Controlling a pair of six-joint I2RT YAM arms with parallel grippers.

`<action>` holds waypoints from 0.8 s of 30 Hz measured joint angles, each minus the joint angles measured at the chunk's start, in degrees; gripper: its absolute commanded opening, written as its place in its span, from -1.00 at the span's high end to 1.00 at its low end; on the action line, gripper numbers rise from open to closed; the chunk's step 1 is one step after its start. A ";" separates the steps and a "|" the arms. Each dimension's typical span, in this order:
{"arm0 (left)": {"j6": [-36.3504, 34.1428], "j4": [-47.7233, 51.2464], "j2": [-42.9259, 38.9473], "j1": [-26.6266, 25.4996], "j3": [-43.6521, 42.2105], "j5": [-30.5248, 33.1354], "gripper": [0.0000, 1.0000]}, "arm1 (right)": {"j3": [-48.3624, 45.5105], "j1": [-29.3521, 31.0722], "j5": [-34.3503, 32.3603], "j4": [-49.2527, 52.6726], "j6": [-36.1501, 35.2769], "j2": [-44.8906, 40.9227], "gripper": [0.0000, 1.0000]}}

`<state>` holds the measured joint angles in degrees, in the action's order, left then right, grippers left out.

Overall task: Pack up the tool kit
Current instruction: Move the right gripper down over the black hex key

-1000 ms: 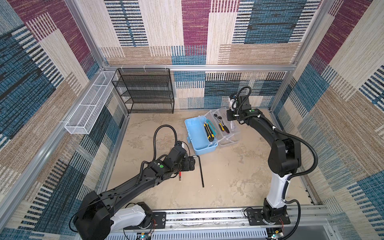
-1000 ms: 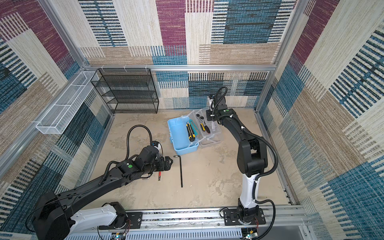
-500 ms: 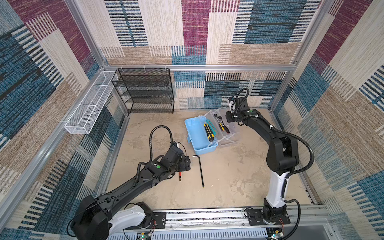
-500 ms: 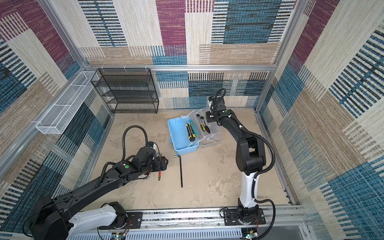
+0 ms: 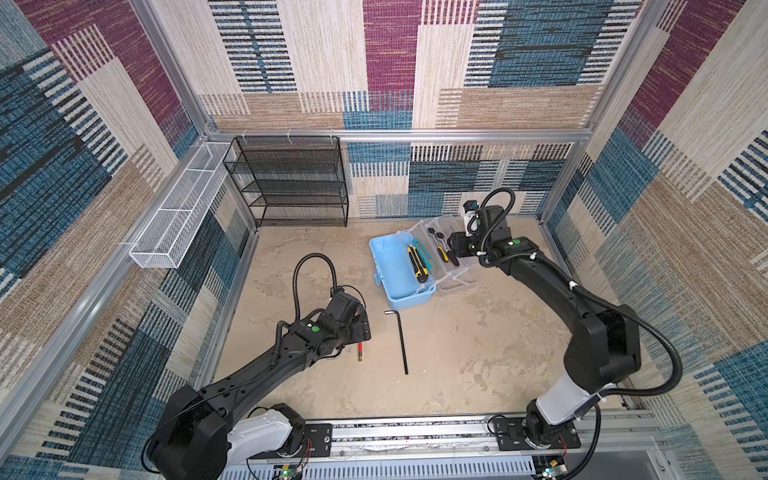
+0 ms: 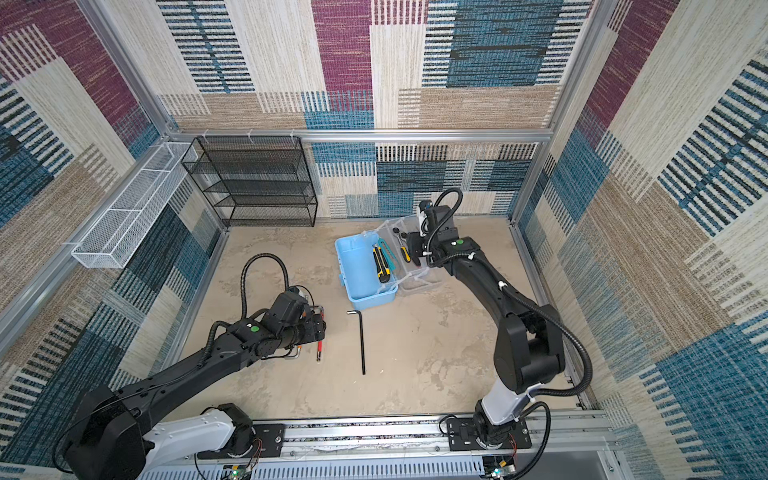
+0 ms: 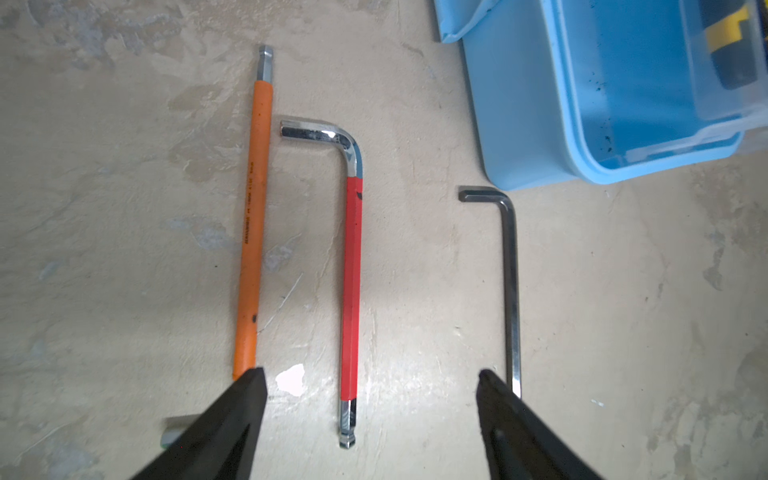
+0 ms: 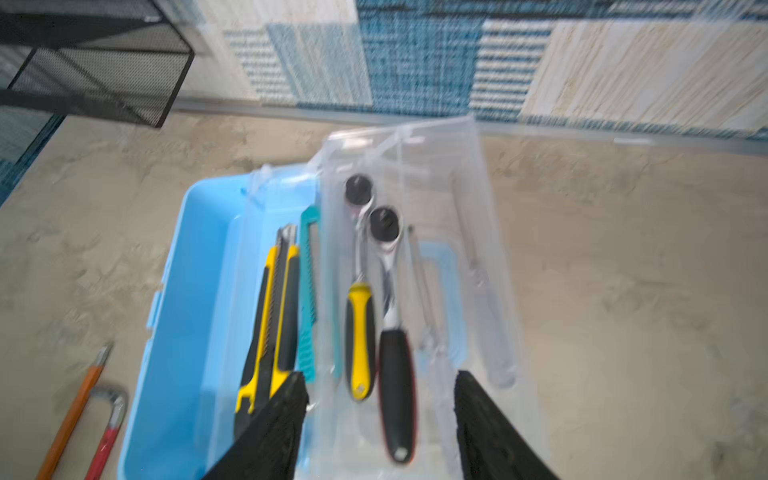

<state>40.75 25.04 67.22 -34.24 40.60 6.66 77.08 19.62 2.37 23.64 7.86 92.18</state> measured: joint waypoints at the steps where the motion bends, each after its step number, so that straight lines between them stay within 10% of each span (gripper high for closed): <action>1: -0.02 0.00 0.20 0.15 0.00 -0.33 -0.67 | -2.71 1.55 -0.37 -1.01 1.11 -1.90 -0.24; 11: -0.02 -0.04 0.59 1.55 -0.02 -0.98 -0.69 | -23.04 20.37 -7.80 -7.91 16.17 -10.78 -0.18; 24: -0.02 0.02 1.42 1.97 -0.09 -1.05 -0.68 | -24.26 35.74 -11.13 -9.55 28.57 2.21 0.04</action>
<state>40.73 25.06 68.64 -32.27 40.51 5.61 52.82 55.35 -8.75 14.09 36.42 94.39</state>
